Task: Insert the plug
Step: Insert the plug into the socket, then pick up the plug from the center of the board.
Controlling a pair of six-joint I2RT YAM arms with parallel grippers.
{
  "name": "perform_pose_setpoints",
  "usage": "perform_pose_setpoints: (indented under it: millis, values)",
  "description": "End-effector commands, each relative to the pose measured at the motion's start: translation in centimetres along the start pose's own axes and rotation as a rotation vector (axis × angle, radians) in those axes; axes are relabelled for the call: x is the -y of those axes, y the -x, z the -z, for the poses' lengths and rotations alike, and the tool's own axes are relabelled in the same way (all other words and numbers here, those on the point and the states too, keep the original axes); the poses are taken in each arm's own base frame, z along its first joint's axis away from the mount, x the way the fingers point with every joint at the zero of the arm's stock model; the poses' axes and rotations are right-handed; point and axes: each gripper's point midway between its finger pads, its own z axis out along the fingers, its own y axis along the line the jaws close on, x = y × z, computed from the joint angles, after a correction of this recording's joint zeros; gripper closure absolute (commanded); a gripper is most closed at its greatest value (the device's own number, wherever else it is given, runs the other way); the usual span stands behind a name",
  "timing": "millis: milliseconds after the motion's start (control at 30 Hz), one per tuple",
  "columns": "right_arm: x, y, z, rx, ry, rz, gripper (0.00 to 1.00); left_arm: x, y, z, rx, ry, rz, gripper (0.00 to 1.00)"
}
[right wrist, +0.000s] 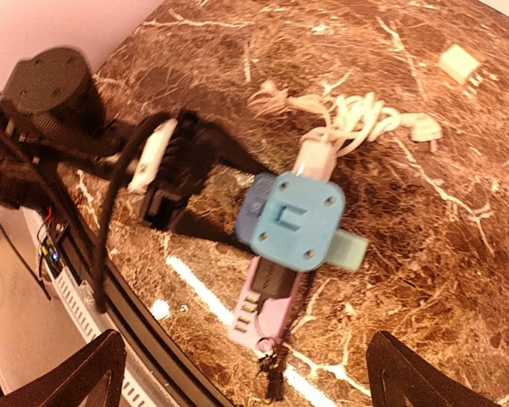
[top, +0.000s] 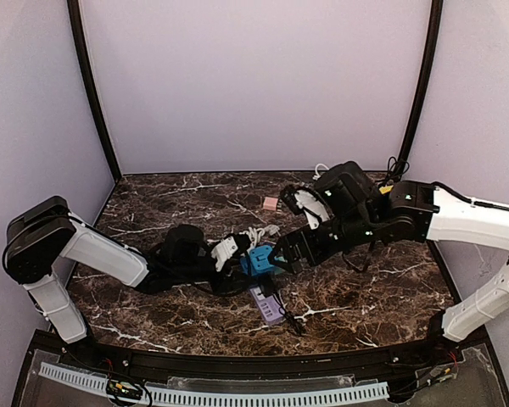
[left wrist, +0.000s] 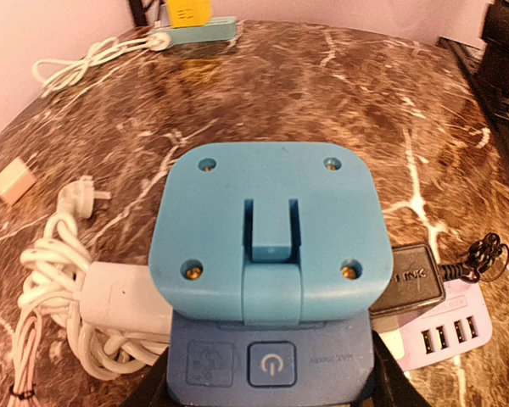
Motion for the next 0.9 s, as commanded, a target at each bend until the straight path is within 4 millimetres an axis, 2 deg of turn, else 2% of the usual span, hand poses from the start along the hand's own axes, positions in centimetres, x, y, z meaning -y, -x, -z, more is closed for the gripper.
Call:
perform_pose_setpoints:
  millis: [0,167,200,233,267,300,367,433,467,500,533,633,767,867]
  values:
    - [3.9,0.2,0.1,0.016,-0.063,-0.19,0.01,6.6,-5.6,1.5,-0.134,-0.345,-0.125,0.99]
    - [8.0,1.3,1.3,0.049,-0.165,-0.316,0.01,6.8,-5.2,1.3,-0.121,-0.367,-0.18,0.99]
    - [8.8,1.6,1.6,0.052,-0.189,-0.337,0.01,6.8,-5.1,1.2,-0.12,-0.367,-0.191,0.87]
    - [9.7,1.8,2.0,0.056,-0.214,-0.357,0.01,6.5,-4.7,1.1,-0.114,-0.359,-0.199,0.65]
    - [10.7,2.1,2.4,0.061,-0.241,-0.374,0.01,6.3,-4.1,1.0,-0.105,-0.349,-0.207,0.53]
    - [11.8,2.2,2.7,0.057,-0.275,-0.39,0.01,6.1,-3.7,1.0,-0.099,-0.345,-0.214,0.33]
    - [14.4,2.7,3.4,0.051,-0.328,-0.422,0.01,5.5,-2.5,1.1,-0.088,-0.331,-0.22,0.15]
    - [17.1,3.2,4.1,0.038,-0.38,-0.443,0.01,4.6,-1.2,1.4,-0.08,-0.323,-0.221,0.04]
    - [18.4,3.5,4.5,0.033,-0.409,-0.449,0.01,4.0,-0.4,1.8,-0.076,-0.32,-0.216,0.03]
    - [19.8,3.9,5.0,0.035,-0.438,-0.456,0.02,3.8,-0.6,2.1,-0.098,-0.33,-0.212,0.02]
    - [20.9,4.5,5.5,0.043,-0.461,-0.45,0.01,3.1,0.6,2.6,-0.078,-0.324,-0.212,0.01]
    - [23.6,6.2,6.1,0.06,-0.505,-0.435,0.01,2.1,1.7,4.4,-0.081,-0.332,-0.214,0.01]
    - [25.4,9.6,6.1,0.108,-0.497,-0.45,0.01,-0.7,3.2,6.7,-0.062,-0.252,-0.14,0.01]
    - [26.0,12.7,4.3,0.16,-0.461,-0.441,0.02,-4.9,3.9,7.8,-0.063,-0.113,0.054,0.01]
